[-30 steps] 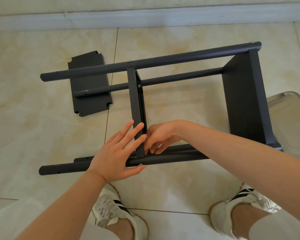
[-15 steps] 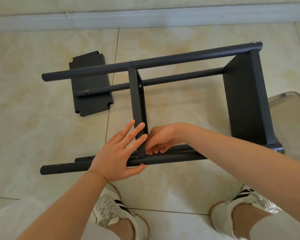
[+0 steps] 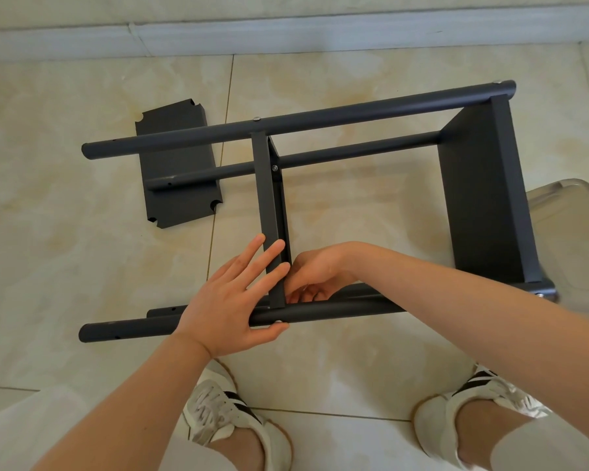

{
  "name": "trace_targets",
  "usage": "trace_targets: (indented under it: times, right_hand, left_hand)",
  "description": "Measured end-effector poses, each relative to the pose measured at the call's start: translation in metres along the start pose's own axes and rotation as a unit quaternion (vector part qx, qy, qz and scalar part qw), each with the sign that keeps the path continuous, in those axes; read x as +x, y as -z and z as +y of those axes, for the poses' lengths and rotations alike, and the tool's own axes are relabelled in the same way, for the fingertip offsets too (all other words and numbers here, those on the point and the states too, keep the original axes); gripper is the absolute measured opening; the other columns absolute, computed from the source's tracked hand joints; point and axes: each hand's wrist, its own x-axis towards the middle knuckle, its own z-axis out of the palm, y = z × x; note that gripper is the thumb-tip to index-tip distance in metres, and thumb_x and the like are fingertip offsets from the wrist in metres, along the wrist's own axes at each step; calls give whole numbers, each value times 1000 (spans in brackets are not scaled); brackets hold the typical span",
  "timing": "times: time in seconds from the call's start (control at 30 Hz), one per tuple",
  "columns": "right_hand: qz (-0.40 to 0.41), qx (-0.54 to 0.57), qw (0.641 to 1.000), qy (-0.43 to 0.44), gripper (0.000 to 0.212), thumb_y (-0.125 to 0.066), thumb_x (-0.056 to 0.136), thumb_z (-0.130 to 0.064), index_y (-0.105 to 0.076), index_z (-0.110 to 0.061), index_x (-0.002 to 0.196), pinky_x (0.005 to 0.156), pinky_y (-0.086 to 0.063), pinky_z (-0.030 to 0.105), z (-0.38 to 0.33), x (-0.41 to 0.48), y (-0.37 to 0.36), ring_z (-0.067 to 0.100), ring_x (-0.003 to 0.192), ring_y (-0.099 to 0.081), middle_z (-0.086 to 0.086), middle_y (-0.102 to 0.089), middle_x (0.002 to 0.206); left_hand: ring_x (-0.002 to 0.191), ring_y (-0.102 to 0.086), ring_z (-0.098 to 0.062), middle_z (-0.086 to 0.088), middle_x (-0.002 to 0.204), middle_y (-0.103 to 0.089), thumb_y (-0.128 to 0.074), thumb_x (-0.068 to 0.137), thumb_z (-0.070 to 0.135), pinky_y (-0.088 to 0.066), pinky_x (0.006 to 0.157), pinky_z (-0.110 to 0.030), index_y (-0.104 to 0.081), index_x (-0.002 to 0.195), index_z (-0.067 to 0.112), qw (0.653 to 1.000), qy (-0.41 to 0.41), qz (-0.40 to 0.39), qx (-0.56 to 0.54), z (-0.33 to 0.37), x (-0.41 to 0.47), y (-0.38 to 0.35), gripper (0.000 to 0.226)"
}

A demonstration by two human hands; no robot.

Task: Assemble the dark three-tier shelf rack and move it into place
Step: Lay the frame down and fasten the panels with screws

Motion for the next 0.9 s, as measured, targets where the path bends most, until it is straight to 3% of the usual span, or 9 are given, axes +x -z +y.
trace_targets:
  times: [0.13,0.33,0.57,0.77,0.9]
  right_hand:
    - [-9,20,1000,10,6,-64,92,-12,-70,-9,94,60,-42,22,1,-3,4,11,66,-52,0,-68,76]
    - [7,7,1000,-1,11,-65,93,-15,-71,-7,98,74,-45,29,2,0,1,15,69,-54,4,-67,79]
    - [5,25,1000,17,7,-65,92,-9,-71,-12,90,66,-48,22,2,-3,3,14,75,-58,1,-69,83]
    - [-9,33,999,24,13,-62,95,-14,-69,-9,105,84,-54,34,7,-2,0,20,85,-66,5,-71,90]
    - [3,8,1000,24,18,-62,95,-18,-68,-7,108,78,-51,33,4,0,-3,19,77,-59,6,-66,84]
  left_hand:
    - [156,-5,-25,-2,169,-16,-45,91,71,-31,116,-47,-33,154,22,1000,0,0,2,0,1,1,80]
    - [157,-4,-25,-2,168,-16,-47,90,70,-30,116,-46,-34,153,22,1000,2,-2,3,1,1,1,80]
    - [156,-5,-26,-3,168,-16,-46,90,70,-31,116,-47,-35,153,21,1000,2,-2,4,1,1,1,80]
    - [156,-5,-25,-2,169,-16,-46,91,70,-29,116,-46,-35,154,22,1000,-1,5,3,0,0,0,80]
    - [156,-5,-25,-1,169,-15,-45,91,71,-29,116,-45,-36,153,22,1000,0,3,5,0,1,0,80]
